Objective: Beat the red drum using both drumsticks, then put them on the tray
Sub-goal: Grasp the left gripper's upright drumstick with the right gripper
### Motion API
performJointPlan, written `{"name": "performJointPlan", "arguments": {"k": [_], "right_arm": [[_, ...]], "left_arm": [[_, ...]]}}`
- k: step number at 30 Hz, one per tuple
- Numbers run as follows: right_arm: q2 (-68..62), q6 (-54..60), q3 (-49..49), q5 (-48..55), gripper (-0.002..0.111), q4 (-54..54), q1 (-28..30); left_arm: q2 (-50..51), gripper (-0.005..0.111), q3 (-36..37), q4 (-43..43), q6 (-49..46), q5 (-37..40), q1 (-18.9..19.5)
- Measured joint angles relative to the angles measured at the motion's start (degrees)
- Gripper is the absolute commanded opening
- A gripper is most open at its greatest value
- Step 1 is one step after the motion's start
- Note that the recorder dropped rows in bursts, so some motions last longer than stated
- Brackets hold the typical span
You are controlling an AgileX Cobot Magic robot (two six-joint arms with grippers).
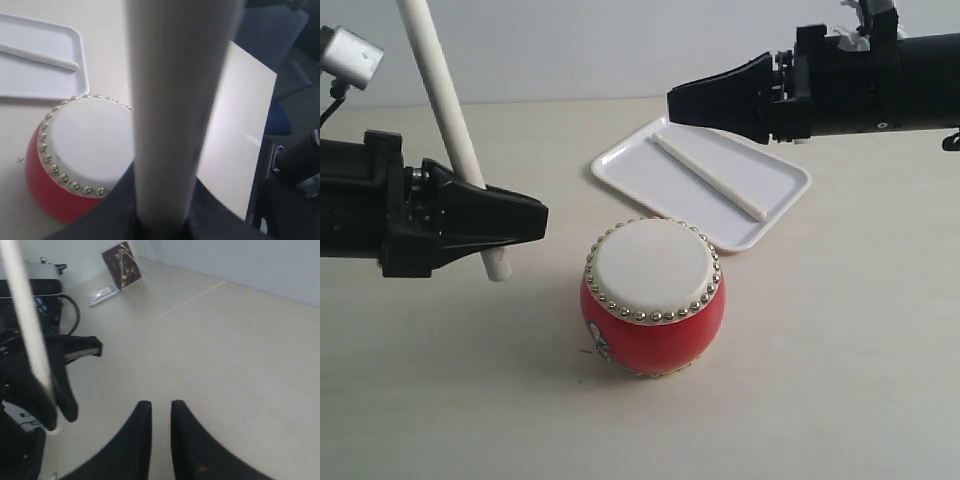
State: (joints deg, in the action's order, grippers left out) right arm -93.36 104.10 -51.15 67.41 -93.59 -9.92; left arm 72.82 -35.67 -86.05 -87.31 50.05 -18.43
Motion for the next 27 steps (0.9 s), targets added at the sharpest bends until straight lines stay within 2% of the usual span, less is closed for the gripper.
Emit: {"name": "performJointPlan", "arguments": {"k": [5,9,13,27], "right_arm": [[0.1,5.0,0.0,1.1,0.045,-0.8,-6.2],[0.1,5.9,-0.6,-4.4,0.050,-0.8,-11.5],[0.1,5.6,-2.8,-7.2,0.056,-1.0,-14.4],[0.1,4.6,-5.4,-13.6,0.059,-2.1,-22.1]], "left_arm": [[4.3,0.000,0.0,-1.3,-3.9,4.7,2.8],[7.3,0.000,0.0,-1.3,-7.7,8.3,2.9],[8.8,0.000,0.0,-1.3,-9.7,9.6,2.9],[10.5,0.000,0.0,-2.4,-14.0,10.0,2.9]]}}
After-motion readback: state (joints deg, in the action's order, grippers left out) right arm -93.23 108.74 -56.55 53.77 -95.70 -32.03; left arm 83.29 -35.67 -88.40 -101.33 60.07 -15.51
